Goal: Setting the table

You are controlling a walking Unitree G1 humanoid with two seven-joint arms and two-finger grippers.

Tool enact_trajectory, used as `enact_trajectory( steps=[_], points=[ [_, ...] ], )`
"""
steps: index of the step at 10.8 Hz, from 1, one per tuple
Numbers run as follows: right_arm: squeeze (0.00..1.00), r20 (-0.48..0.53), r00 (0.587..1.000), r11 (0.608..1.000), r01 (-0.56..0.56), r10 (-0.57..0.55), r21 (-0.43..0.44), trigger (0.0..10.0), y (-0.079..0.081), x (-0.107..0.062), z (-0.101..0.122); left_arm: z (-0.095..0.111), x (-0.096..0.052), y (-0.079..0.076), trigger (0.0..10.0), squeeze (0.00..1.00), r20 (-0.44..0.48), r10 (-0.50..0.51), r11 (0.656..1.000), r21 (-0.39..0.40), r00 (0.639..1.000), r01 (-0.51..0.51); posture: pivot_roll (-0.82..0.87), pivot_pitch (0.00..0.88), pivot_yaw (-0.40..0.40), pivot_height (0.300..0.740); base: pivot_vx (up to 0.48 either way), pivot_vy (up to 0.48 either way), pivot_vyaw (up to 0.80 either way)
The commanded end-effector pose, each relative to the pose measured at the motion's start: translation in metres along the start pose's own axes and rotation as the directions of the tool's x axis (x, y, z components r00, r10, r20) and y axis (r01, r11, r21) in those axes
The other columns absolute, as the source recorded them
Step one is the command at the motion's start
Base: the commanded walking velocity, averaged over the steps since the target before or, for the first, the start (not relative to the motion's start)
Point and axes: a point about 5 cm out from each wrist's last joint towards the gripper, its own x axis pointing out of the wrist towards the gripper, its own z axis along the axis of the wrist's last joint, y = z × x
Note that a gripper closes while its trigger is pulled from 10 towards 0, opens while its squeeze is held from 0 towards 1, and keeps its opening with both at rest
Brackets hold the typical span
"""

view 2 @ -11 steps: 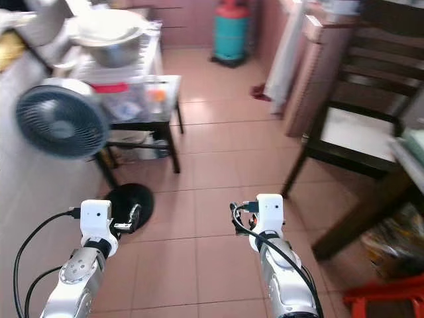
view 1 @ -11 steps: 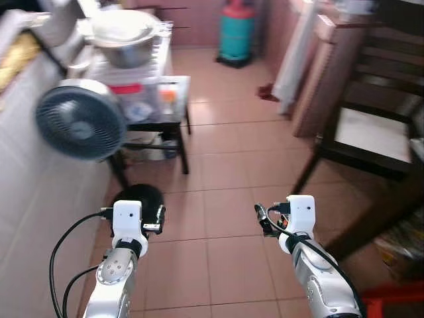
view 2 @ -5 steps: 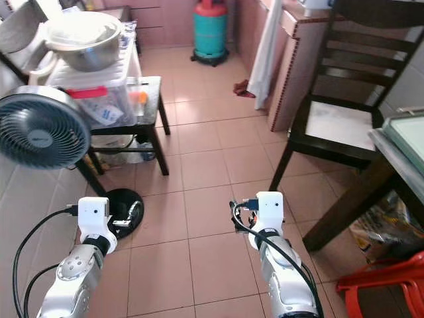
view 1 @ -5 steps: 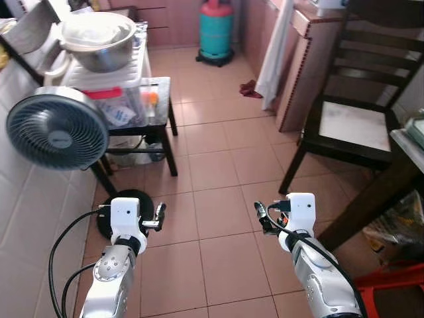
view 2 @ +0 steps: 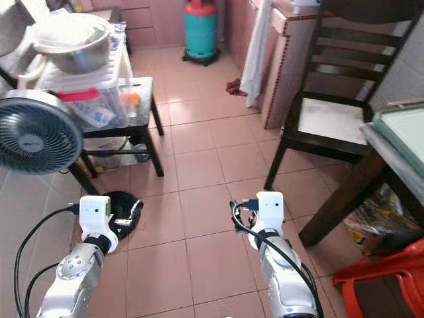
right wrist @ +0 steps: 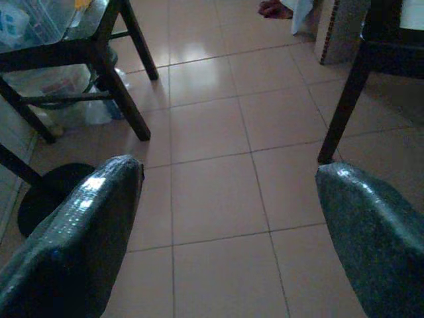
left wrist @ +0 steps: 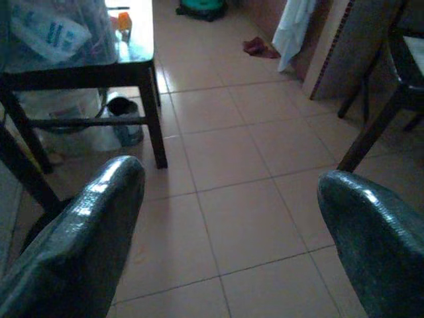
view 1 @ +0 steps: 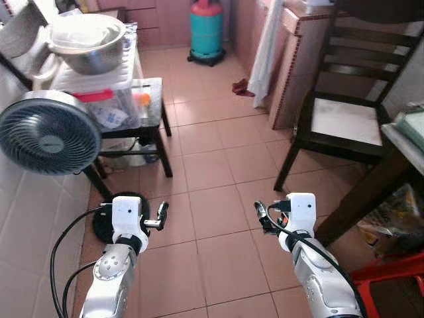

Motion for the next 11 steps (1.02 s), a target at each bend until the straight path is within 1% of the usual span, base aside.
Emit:
enact_trajectory(
  steps=[1,5,7,8,9,10,11],
  points=[
    [0.00,-0.006,1.000,1.000,0.000,0.000,0.008,10.0,0.0007,-0.0020,-0.0010,0.0016,-0.0019,0.0021,10.0,0.00,0.005,-0.008,1.000,0.007,1.000,0.008,-0.05,0.163,0.054,0.740,0.251,0.000,-0.78],
    [0.00,-0.009,1.000,1.000,-0.001,0.001,0.008,10.0,0.0001,-0.0024,-0.0016,-0.0006,-0.0033,0.0000,10.0,0.00,-0.002,-0.018,1.000,0.007,1.000,0.018,-0.06,0.163,0.055,0.740,0.314,0.000,-0.76],
    [0.00,-0.001,1.000,1.000,0.006,-0.006,-0.004,10.0,-0.0009,-0.0031,-0.0010,-0.0016,-0.0034,-0.0007,10.0,0.00,-0.004,-0.020,1.000,0.006,1.000,0.020,-0.06,0.162,0.052,0.740,0.398,0.000,0.00],
    [0.00,0.010,1.000,1.000,-0.022,0.022,-0.004,10.0,0.0012,-0.0039,0.0008,-0.0022,-0.0037,-0.0006,10.0,0.00,-0.006,-0.019,1.000,0.006,1.000,0.020,-0.06,0.161,0.050,0.740,0.394,0.000,0.00],
    [0.00,0.001,1.000,1.000,-0.017,0.017,0.004,10.0,0.0010,-0.0039,0.0006,-0.0024,-0.0038,-0.0006,10.0,0.00,-0.006,-0.019,1.000,0.006,1.000,0.019,-0.06,0.162,0.049,0.740,0.394,0.000,0.00],
    [0.00,-0.006,1.000,0.998,0.005,-0.005,-0.062,10.0,-0.0003,-0.0026,0.0005,-0.0042,-0.0030,0.0013,10.0,0.00,-0.015,0.010,1.000,0.000,1.000,-0.010,-0.06,0.162,0.046,0.740,0.000,0.000,0.00],
    [0.00,0.010,1.000,0.992,0.006,-0.005,-0.124,10.0,0.0011,-0.0018,0.0015,-0.0046,-0.0029,0.0017,10.0,0.00,-0.013,0.027,1.000,0.002,1.000,-0.027,-0.06,0.168,0.045,0.740,0.000,0.000,0.00]
  ],
)
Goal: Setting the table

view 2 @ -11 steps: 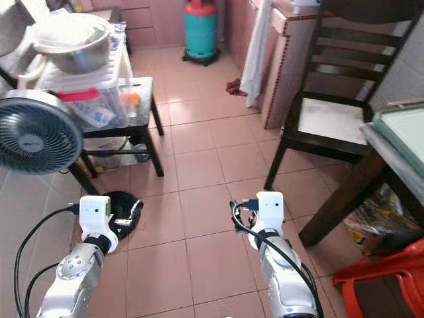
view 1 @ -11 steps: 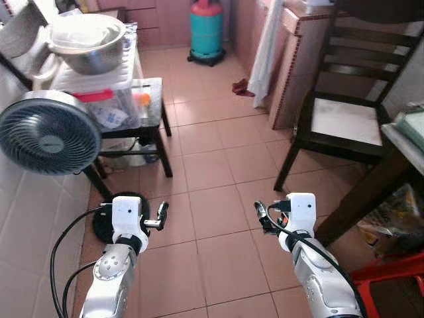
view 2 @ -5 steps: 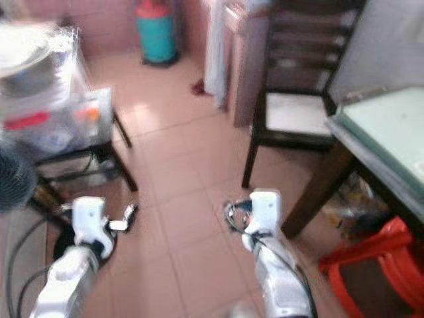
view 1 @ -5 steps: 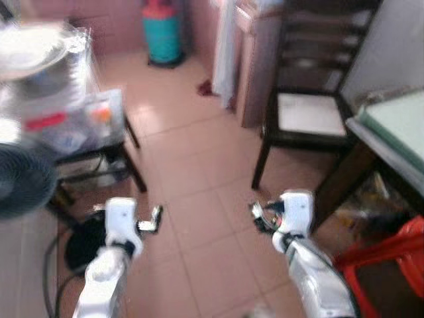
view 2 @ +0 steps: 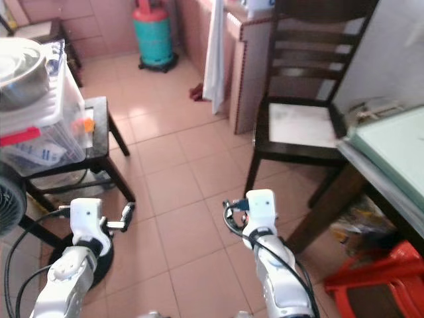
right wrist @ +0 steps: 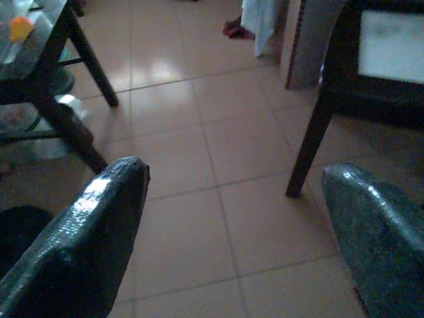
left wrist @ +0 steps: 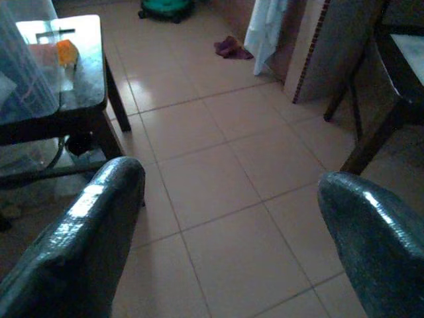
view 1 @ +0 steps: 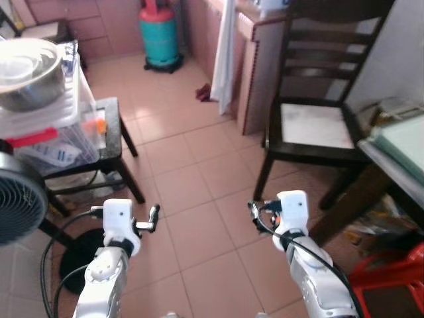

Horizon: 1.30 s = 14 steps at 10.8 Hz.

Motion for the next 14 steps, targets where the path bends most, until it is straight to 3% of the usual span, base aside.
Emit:
enact_trajectory(
  steps=[1,3,7,12,14],
  points=[
    [0.00,-0.027,1.000,1.000,0.017,-0.017,0.014,10.0,-0.0066,-0.0036,-0.0081,-0.0036,-0.0011,-0.0061,10.0,0.00,-0.011,-0.009,1.000,-0.006,1.000,0.009,-0.06,0.173,0.047,0.740,0.000,0.000,0.00],
    [0.00,0.010,1.000,1.000,-0.006,0.006,-0.008,10.0,-0.0007,-0.0072,-0.0080,-0.0063,-0.0027,-0.0052,10.0,0.00,-0.022,0.003,1.000,-0.006,1.000,-0.003,-0.06,0.180,0.051,0.740,0.000,0.000,0.00],
    [0.00,0.014,1.000,1.000,0.014,-0.015,0.026,10.0,-0.0094,-0.0063,-0.0070,-0.0025,0.0003,-0.0072,10.0,0.00,-0.017,0.014,0.999,0.031,1.000,-0.013,-0.06,0.174,0.056,0.740,0.000,0.000,0.00],
    [0.00,-0.008,1.000,0.999,0.018,-0.018,0.042,10.0,-0.0090,-0.0054,-0.0088,-0.0060,0.0011,-0.0064,10.0,0.00,-0.049,0.041,0.999,0.032,0.998,-0.039,-0.06,0.175,0.051,0.740,0.000,0.000,-0.75],
    [0.00,-0.010,1.000,0.998,0.018,-0.017,0.052,10.0,-0.0089,-0.0053,-0.0091,-0.0069,0.0015,-0.0080,10.0,0.00,-0.056,0.033,0.999,0.026,0.998,-0.032,-0.06,0.175,0.049,0.740,0.000,0.000,-0.20]
  ],
)
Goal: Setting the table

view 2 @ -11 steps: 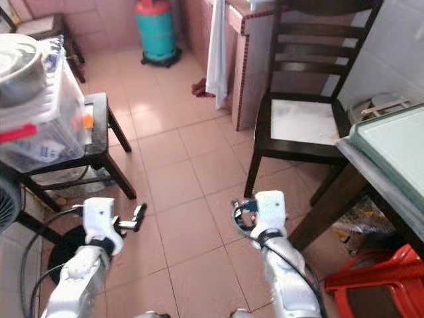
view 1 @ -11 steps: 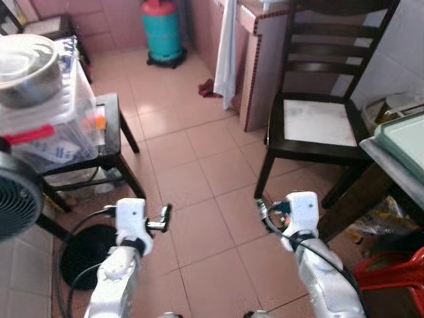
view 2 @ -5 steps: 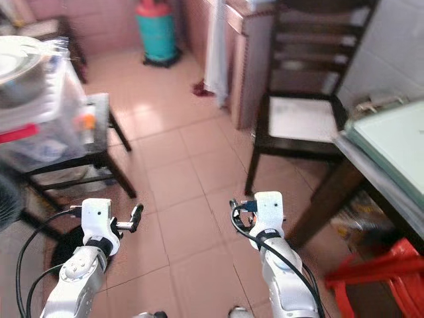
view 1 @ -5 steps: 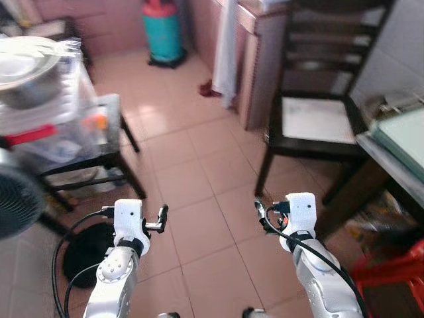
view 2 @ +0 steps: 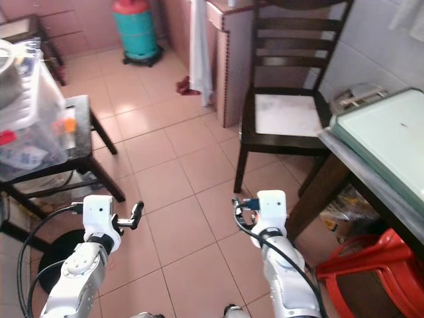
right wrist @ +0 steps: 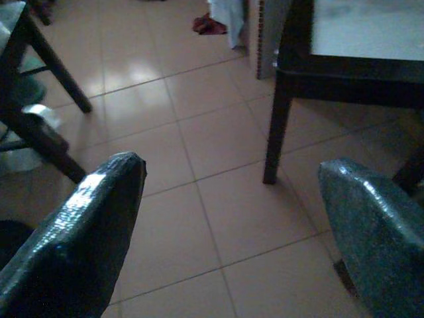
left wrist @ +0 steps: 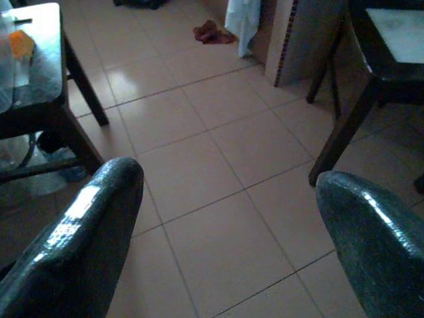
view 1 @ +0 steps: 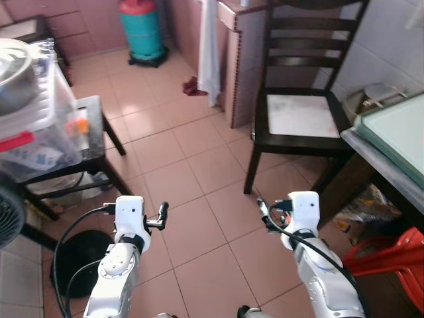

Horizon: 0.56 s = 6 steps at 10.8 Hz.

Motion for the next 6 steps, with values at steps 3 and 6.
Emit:
enact_trajectory(
  steps=[3,6],
  points=[
    [0.00,-0.033,0.999,1.000,0.008,-0.007,0.012,10.0,-0.0024,-0.0024,-0.0076,-0.0073,-0.0024,0.0028,10.0,0.00,-0.037,0.012,1.000,0.006,0.999,-0.012,-0.06,0.177,0.053,0.740,0.000,0.000,-0.53],
    [0.00,-0.035,0.999,1.000,0.010,-0.010,0.018,10.0,-0.0017,-0.0021,-0.0081,-0.0070,-0.0022,0.0030,10.0,0.00,-0.039,0.007,1.000,0.004,0.999,-0.007,-0.06,0.176,0.055,0.740,0.000,0.000,-0.71]
  ],
)
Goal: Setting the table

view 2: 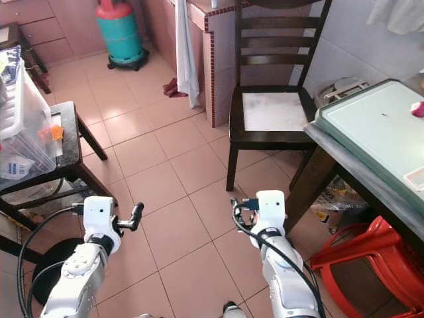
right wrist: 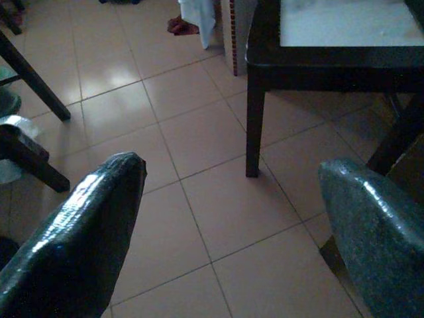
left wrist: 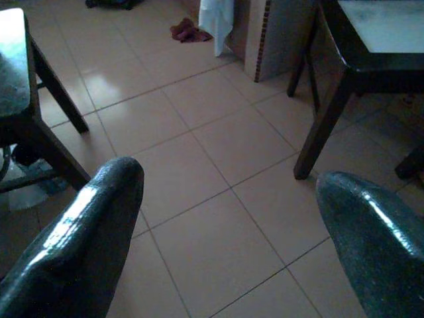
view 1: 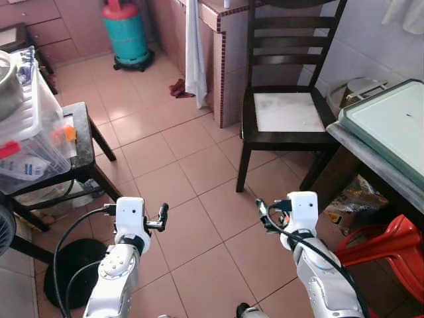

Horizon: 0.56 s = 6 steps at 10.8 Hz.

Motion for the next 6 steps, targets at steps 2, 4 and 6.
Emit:
enact_trajectory(
  steps=[2,4,6],
  points=[
    [0.00,-0.034,0.999,1.000,0.006,-0.005,0.016,10.0,-0.0013,-0.0017,-0.0080,-0.0064,-0.0024,0.0043,10.0,0.00,-0.034,0.011,1.000,0.003,0.999,-0.011,-0.06,0.175,0.057,0.740,-0.129,0.000,-0.75],
    [0.00,-0.035,0.999,1.000,0.014,-0.013,0.018,10.0,-0.0031,-0.0013,-0.0079,-0.0060,-0.0014,0.0032,10.0,0.00,-0.034,0.005,1.000,0.005,0.999,-0.005,-0.06,0.174,0.058,0.740,0.000,0.000,-0.76],
    [0.00,-0.035,0.999,1.000,0.015,-0.015,0.018,10.0,-0.0035,-0.0012,-0.0080,-0.0060,-0.0010,0.0030,10.0,0.00,-0.035,0.006,1.000,0.006,0.999,-0.005,-0.07,0.172,0.057,0.740,-0.304,0.000,-0.77]
  ],
)
